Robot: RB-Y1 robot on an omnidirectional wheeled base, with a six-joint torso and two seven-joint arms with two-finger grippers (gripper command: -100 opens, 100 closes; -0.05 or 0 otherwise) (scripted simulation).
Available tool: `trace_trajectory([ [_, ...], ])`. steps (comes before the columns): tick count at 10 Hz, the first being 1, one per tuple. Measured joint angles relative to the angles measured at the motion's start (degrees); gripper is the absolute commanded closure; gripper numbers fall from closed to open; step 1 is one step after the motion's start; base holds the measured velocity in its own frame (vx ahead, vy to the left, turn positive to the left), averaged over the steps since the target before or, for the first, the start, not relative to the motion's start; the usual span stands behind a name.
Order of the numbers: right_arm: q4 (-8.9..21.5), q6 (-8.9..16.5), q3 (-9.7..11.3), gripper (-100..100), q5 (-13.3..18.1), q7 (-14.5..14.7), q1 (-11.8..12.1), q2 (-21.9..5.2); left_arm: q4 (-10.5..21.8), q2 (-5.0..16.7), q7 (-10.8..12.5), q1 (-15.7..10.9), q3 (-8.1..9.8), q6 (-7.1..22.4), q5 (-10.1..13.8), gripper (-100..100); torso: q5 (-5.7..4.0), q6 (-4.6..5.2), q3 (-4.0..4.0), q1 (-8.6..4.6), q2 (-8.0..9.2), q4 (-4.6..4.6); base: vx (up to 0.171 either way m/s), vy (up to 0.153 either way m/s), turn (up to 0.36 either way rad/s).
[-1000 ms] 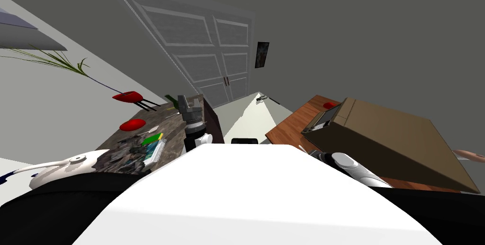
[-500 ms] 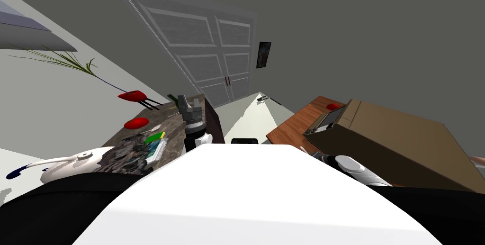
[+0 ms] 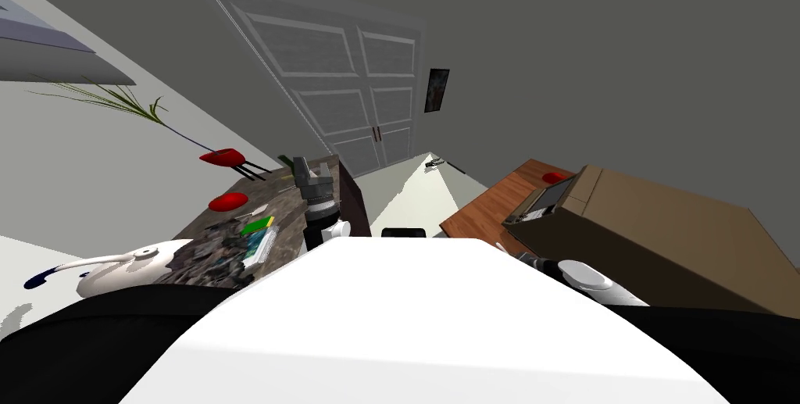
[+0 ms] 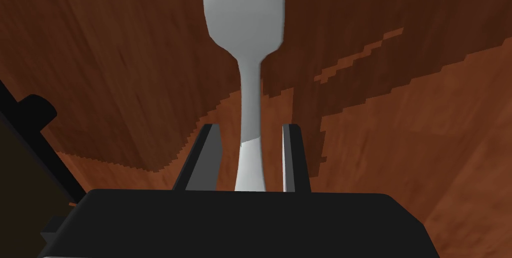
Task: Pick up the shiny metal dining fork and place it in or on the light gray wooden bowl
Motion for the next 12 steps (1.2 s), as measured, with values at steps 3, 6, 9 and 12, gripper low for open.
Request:
trace_trajectory([
  [3, -0.8, 1.4, 2.0, 100, -5.1, 1.7, 1.5, -1.1, 0.0, 0.0, 0.0, 0.0, 0.0, 0.0, 0.0, 0, 0.05, 0.0, 0.02, 0.04, 0.03, 0.01, 0.007, 0.003, 0.045],
  [6, -0.9, 2.5, 4.1, 100, -9.9, 2.7, 1.9, -2.0, 0.0, 0.0, 0.0, 0.0, 0.0, 0.0, 0.0, 0, 0.05, -0.02, 0.03, 0.05, 0.03, 0.03, 0.006, 0.002, 0.027],
  [9, -1.3, 4.3, 7.2, 100, -15.3, 5.4, 3.4, -3.8, 0.0, 0.0, 0.0, 0.0, 0.0, 0.0, 0.0, 0, 0.06, -0.01, 0.02, 0.04, 0.02, 0.01, 0.007, 0.001, 0.011],
  [12, -2.9, 6.6, 10.3, 100, -19.8, 6.6, 5.3, -5.6, 0.0, 0.0, 0.0, 0.0, 0.0, 0.0, 0.0, 0, 0.08, 0.0, 0.02, 0.05, 0.03, 0.01, 0.01, 0.004, 0.041],
])
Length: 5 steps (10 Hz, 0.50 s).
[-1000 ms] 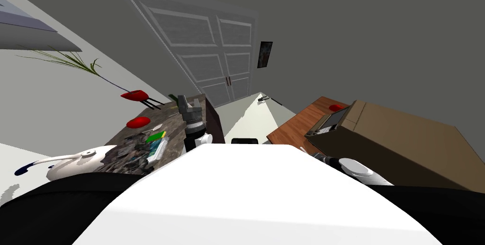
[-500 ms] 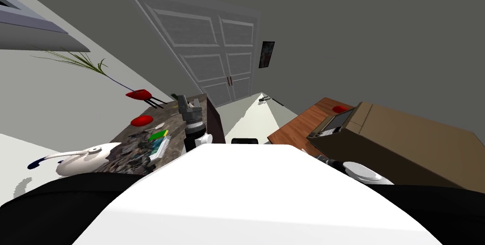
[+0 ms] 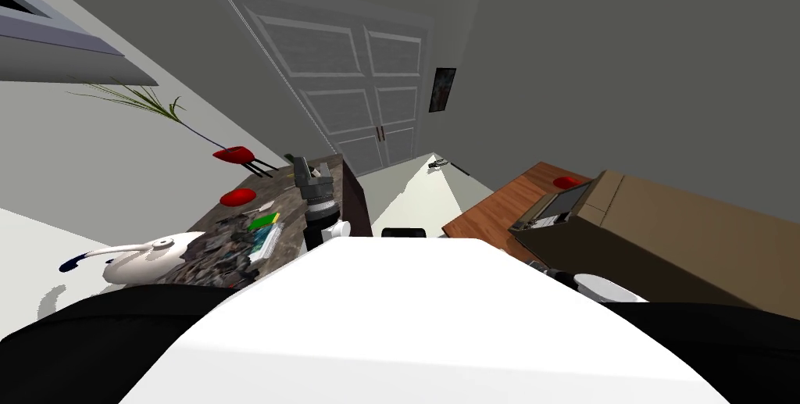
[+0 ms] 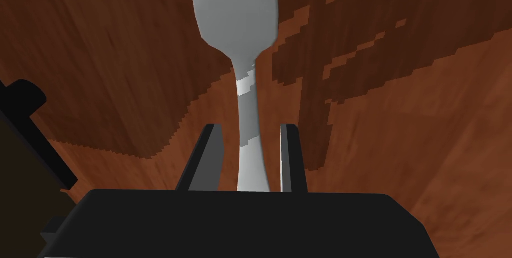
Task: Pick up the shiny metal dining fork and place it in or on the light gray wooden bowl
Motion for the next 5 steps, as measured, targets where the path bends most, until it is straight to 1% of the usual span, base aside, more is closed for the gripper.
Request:
trace_trajectory([
  [1, 0.3, 0.1, 0.5, 100, -1.7, 0.6, -0.1, -0.1, 0.0, 0.0, 0.0, 0.0, 0.0, 0.0, 0.0, 0, -0.01, 0.0, 0.01, -0.01, 0.0, 0.01, 0.0, 0.0, 0.0],
  [2, 0.3, 0.1, 0.6, 100, -3.1, 0.7, -0.1, -0.2, 0.0, 0.0, 0.0, 0.0, 0.0, 0.0, 0.0, 0, -0.01, 0.01, 0.02, -0.01, 0.02, 0.03, 0.016, 0.006, 0.094],
  [4, 0.0, 1.7, 3.5, 100, -6.5, 2.7, 1.1, -1.8, 0.0, 0.0, 0.0, 0.0, 0.0, 0.0, 0.0, 0, 0.01, 0.04, 0.01, 0.0, 0.0, 0.02, 0.008, 0.001, 0.019],
  [5, -0.2, 2.1, 3.9, 100, -8.2, 3.0, 1.3, -2.0, 0.0, 0.0, 0.0, 0.0, 0.0, 0.0, 0.0, 0, 0.0, 0.05, 0.02, 0.0, 0.02, 0.03, 0.0, 0.0, 0.0],
])
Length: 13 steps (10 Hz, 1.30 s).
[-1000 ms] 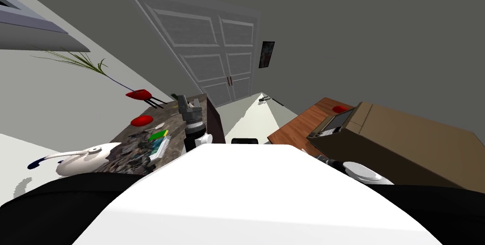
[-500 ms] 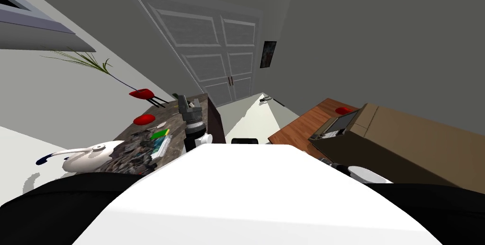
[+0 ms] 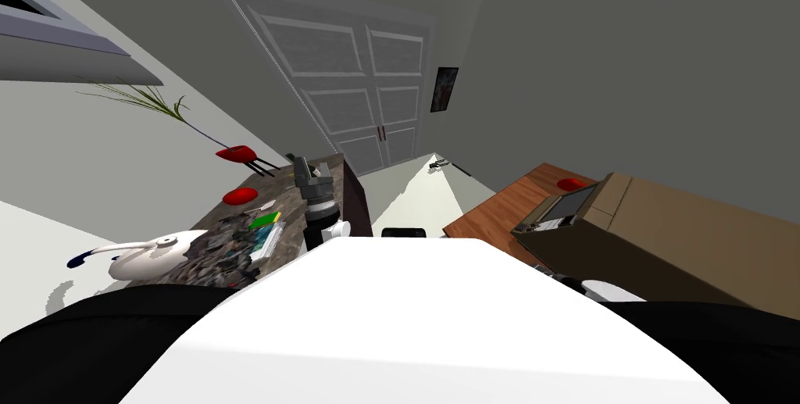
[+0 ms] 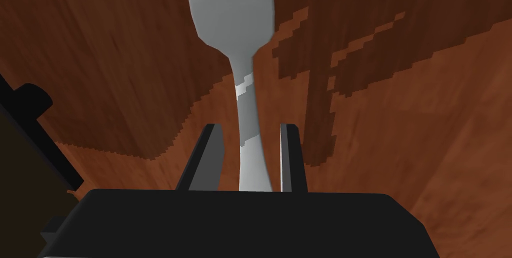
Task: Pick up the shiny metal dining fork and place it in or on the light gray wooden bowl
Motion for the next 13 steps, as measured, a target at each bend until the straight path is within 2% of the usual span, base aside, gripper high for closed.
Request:
trace_trajectory([
  [1, -0.1, 0.1, 0.1, 100, -1.5, 0.1, 0.1, -0.1, 0.0, 0.0, 0.0, 0.0, 0.0, 0.0, 0.0, 0, 0.0, 0.01, 0.01, 0.0, 0.02, 0.01, 0.008, 0.006, 0.086],
  [2, -0.9, 1.2, 1.8, 100, -3.1, 0.9, 1.1, -1.2, 0.0, 0.0, 0.0, 0.0, 0.0, 0.0, 0.0, 0, 0.01, 0.03, 0.0, 0.0, 0.02, -0.01, 0.013, 0.002, 0.041],
  [3, 0.0, 1.7, 2.9, 100, -4.8, 2.2, 1.0, -1.2, 0.0, 0.0, 0.0, 0.0, 0.0, 0.0, 0.0, 0, -0.01, 0.04, 0.0, -0.02, 0.0, -0.01, 0.009, 0.0, -0.005],
  [5, -0.6, 2.1, 3.4, 100, -8.1, 2.7, 1.7, -1.8, 0.0, 0.0, 0.0, 0.0, 0.0, 0.0, 0.0, 0, -0.01, 0.04, 0.01, -0.01, 0.01, 0.0, 0.006, 0.003, 0.05],
  [6, -2.0, 3.5, 4.8, 100, -9.8, 3.5, 3.3, -2.8, 0.0, 0.0, 0.0, 0.0, 0.0, 0.0, 0.0, 0, 0.0, 0.08, 0.0, 0.0, 0.01, -0.02, 0.014, 0.002, 0.026],
  [7, -1.6, 4.3, 6.3, 100, -11.5, 4.4, 3.3, -3.2, 0.0, 0.0, 0.0, 0.0, 0.0, 0.0, 0.0, 0, -0.02, 0.06, -0.01, -0.02, -0.01, -0.02, 0.006, 0.001, -0.009],
  [9, -1.5, 4.3, 6.8, 100, -14.7, 4.9, 3.4, -3.6, 0.0, 0.0, 0.0, 0.0, 0.0, 0.0, 0.0, 0, -0.02, 0.05, -0.01, -0.02, -0.01, -0.01, 0.006, 0.002, 0.04],
  [10, -3.2, 5.7, 8.3, 100, -16.6, 5.6, 5.1, -5.1, 0.0, 0.0, 0.0, 0.0, 0.0, 0.0, 0.0, 0, 0.01, 0.1, -0.02, -0.01, 0.0, -0.04, 0.012, 0.002, 0.038],
  [11, -2.7, 6.3, 9.5, 100, -18.4, 6.6, 5.2, -5.4, 0.0, 0.0, 0.0, 0.0, 0.0, 0.0, 0.0, 0, -0.02, 0.07, -0.03, -0.03, -0.02, -0.04, 0.006, 0.001, 0.0],
  [13, -2.1, 6.2, 10.2, 100, -21.4, 7.2, 5.0, -5.4, 0.0, 0.0, 0.0, 0.0, 0.0, 0.0, 0.0, 0, -0.02, 0.04, -0.02, -0.03, -0.02, -0.02, 0.0, 0.0, 0.0],
])
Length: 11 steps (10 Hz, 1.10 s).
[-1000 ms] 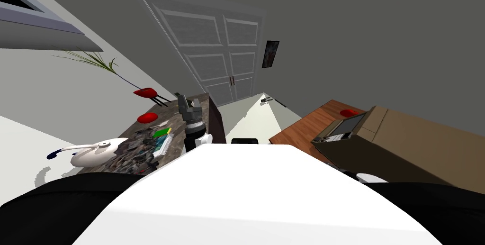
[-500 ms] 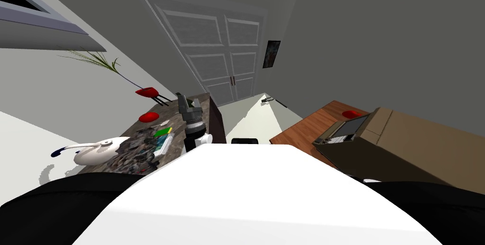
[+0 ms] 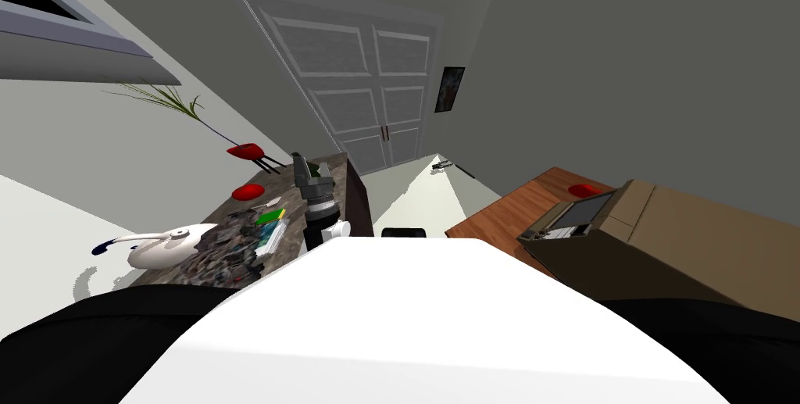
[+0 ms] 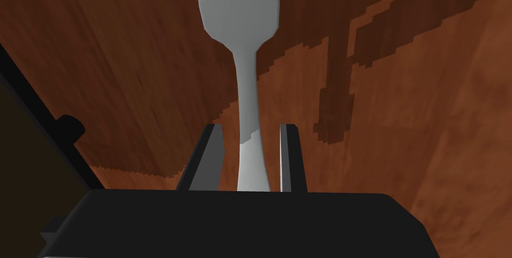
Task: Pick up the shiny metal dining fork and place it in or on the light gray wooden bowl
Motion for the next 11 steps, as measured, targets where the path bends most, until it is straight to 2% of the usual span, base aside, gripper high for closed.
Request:
trace_trajectory([
  [1, 0.0, 0.0, 0.0, 0, -0.2, 0.0, 0.0, 0.0, 0.0, 0.0, 0.0, 0.0, 0.0, 0.0, 0.0, 0, 0.01, -0.01, 0.0, 0.0, 0.01, 0.0, 0.0, 0.0, 0.0],
  [2, 0.0, 0.0, 0.0, 100, -0.1, 0.0, 0.0, 0.0, 0.0, 0.0, 0.0, 0.0, 0.0, 0.0, 0.0, 0, 0.01, -0.01, 0.01, 0.01, 0.02, 0.0, -0.038, 0.025, 0.072],
  [3, 1.4, -0.7, 0.8, 100, 0.3, -0.5, -0.4, -0.9, 0.0, 0.0, 0.0, 0.0, 0.0, 0.0, 0.0, 0, 0.09, -0.01, 0.06, 0.06, 0.13, -0.01, -0.093, 0.044, 0.114],
  [4, 1.9, -1.3, 1.3, 100, 0.6, -1.2, 0.7, -2.6, 0.0, 0.0, 0.0, 0.0, -0.01, 0.0, 0.0, 0, 0.12, 0.04, 0.16, 0.16, 0.33, 0.01, -0.079, 0.028, 0.016],
  [5, 3.3, -2.0, 1.3, 100, 0.8, -1.1, 0.8, -2.7, 0.0, 0.0, 0.0, 0.0, 0.0, 0.0, 0.0, 0, 0.05, 0.06, 0.18, 0.14, 0.35, 0.02, -0.083, 0.039, 0.043],
  [7, 8.9, -5.2, 2.0, 100, 1.6, -0.2, -0.5, -2.9, 0.0, 0.0, 0.0, 0.0, 0.0, 0.0, 0.0, 0, 0.11, -0.02, 0.19, 0.13, 0.4, 0.01, -0.079, 0.02, 0.04],
  [8, 7.5, -5.0, 2.2, 100, 1.6, -0.9, 0.7, -4.2, 0.0, 0.0, 0.0, 0.0, 0.0, 0.0, 0.0, 0, 0.07, -0.04, 0.14, 0.1, 0.29, 0.0, -0.07, 0.022, 0.077],
  [10, 9.4, -6.2, 2.8, 100, 1.9, -1.5, 1.4, -6.0, 0.0, 0.0, 0.0, 0.0, 0.0, 0.0, 0.0, 0, 0.1, -0.07, 0.14, 0.08, 0.32, -0.02, -0.093, -0.002, 0.048],
  [11, 8.5, -5.9, 3.5, 100, 2.1, -2.6, 2.3, -7.4, 0.0, 0.0, 0.0, 0.0, 0.0, 0.0, 0.0, 0, 0.09, -0.11, 0.15, 0.05, 0.35, -0.02, -0.081, -0.006, 0.053],
])
